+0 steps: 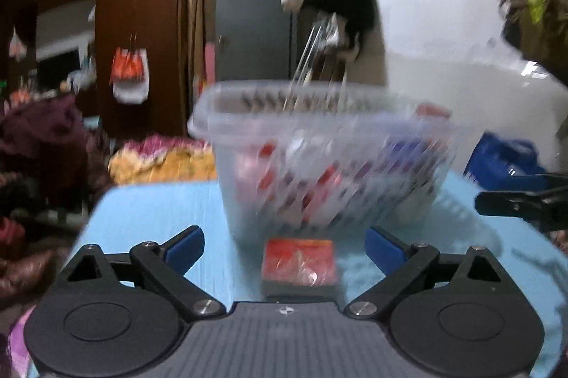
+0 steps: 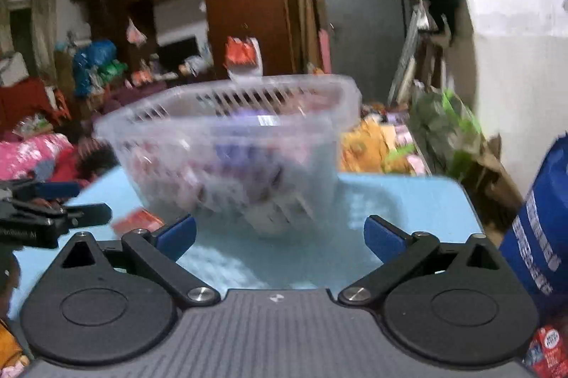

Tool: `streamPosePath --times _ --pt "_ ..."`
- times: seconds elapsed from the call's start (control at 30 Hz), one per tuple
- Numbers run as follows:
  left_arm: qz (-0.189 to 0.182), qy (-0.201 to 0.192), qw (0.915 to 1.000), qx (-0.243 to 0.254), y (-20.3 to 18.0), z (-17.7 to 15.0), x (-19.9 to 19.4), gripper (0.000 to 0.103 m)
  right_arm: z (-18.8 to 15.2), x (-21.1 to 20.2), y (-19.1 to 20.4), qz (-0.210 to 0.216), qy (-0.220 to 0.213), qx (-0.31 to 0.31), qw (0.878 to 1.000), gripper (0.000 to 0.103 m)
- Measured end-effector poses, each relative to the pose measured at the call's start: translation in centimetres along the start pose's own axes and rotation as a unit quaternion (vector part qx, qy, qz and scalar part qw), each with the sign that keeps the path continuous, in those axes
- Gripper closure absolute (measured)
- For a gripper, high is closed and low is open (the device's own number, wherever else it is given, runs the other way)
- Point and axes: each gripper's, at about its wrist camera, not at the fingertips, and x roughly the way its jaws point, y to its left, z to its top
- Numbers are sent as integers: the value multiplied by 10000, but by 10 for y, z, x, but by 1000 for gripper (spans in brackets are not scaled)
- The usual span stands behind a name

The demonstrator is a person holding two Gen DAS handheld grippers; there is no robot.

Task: Organize objects
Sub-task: 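Grasp the red gold-printed box with the left tool, then carry the red box over the white basket and open the left tool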

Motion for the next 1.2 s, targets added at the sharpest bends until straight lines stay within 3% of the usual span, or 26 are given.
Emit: streamPosePath --times 0.1,0.33,0.43,0.57,0.83,0.93,1.2 --pt "-8 314 9995 -86 3 -2 14 4 -7 11 -9 52 201 173 9996 0" --pt "280 739 9964 297 -15 -12 40 5 -27 18 -4 -25 319 117 9994 0" --pt "244 995 9943 300 -16 -15 52 15 -32 18 -3 -155 334 -5 9993 0" --pt "141 878 9959 183 -10 -16 47 36 -32 13 2 -301 233 -165 9991 0" --pt "-422 119 9978 -497 12 -19 25 37 -32 16 -1 -261 319 -59 9991 0" --pt "-497 -174 9967 -622 15 -23 15 37 -32 18 -3 -242 369 7 9990 0" --pt "-507 -476 9953 -671 18 -21 8 37 -32 15 5 -333 224 -199 9990 0"
